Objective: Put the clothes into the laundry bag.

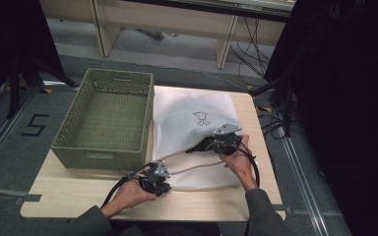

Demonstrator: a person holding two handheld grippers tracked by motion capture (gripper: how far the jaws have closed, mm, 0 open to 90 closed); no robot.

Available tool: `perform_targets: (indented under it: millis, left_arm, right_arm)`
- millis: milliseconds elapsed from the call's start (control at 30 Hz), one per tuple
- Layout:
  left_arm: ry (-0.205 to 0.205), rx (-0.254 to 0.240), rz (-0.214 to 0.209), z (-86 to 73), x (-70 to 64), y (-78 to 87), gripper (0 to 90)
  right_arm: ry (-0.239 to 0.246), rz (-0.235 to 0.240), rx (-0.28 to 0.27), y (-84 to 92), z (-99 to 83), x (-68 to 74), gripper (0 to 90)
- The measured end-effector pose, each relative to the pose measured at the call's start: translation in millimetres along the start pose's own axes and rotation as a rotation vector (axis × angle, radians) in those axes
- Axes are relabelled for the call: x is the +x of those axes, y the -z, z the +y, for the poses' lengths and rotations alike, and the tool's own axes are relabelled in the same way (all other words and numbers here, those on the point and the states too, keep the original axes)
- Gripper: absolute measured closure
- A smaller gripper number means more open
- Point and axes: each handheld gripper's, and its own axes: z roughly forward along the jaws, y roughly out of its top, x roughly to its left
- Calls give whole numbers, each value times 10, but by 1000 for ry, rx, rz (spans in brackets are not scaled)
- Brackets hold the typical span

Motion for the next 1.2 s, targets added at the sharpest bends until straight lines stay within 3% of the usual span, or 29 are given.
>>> perform_targets:
  millis: [100,233,267,333,400,433,467,533,567,600,633,667,700,733,833,933,967,1033,1200]
  left_arm:
    - [1,-1,7,1,-11,0,863]
    - [-17,17,-2,5,12,9,862]
    - [-5,7,5,5,-2,4,862]
    - [-25,19,6,9,0,9,862]
    - [-27,21,7,9,1,10,862]
    - [-27,21,7,9,0,10,862]
    - [-27,20,6,9,0,10,862]
    - [-28,20,7,9,0,10,862]
    - [-28,20,7,8,-1,9,862]
    - [-29,20,7,8,0,9,862]
    - [-29,20,7,8,0,9,862]
    - [-28,20,7,8,1,10,862]
    - [-28,20,7,8,0,9,862]
    - [-30,20,8,8,0,9,862]
    - [-29,18,8,9,-1,7,861]
    - [-29,16,9,8,-3,6,861]
    - [-28,16,8,8,-2,6,861]
    - [-28,15,8,8,-3,5,860]
    - [-32,17,12,10,-4,6,859]
  right_arm:
    - [-24,34,11,-74,23,50,653]
    - [-14,38,18,-78,51,121,647]
    - [-34,56,2,-68,64,145,654]
    - [-68,103,-1,-54,63,143,660]
    - [-91,140,25,-50,45,161,652]
    - [-140,182,41,-49,30,182,649]
    - [-158,212,41,-58,9,193,641]
    - [-168,216,20,-89,-19,213,635]
    - [-173,253,49,-86,-27,193,617]
    - [-184,242,9,-125,-39,207,612]
    - [-184,242,9,-125,-39,207,612]
    - [-192,281,29,-121,-19,187,588]
    - [-197,283,-2,-157,-25,191,578]
    - [-212,301,31,-145,-9,187,570]
    - [-229,324,-19,-219,-1,197,538]
    - [-262,357,-10,-215,21,182,525]
    - [-267,370,-47,-244,34,147,517]
    - [-269,370,-50,-246,34,140,511]
    - [-351,392,-121,-238,65,110,501]
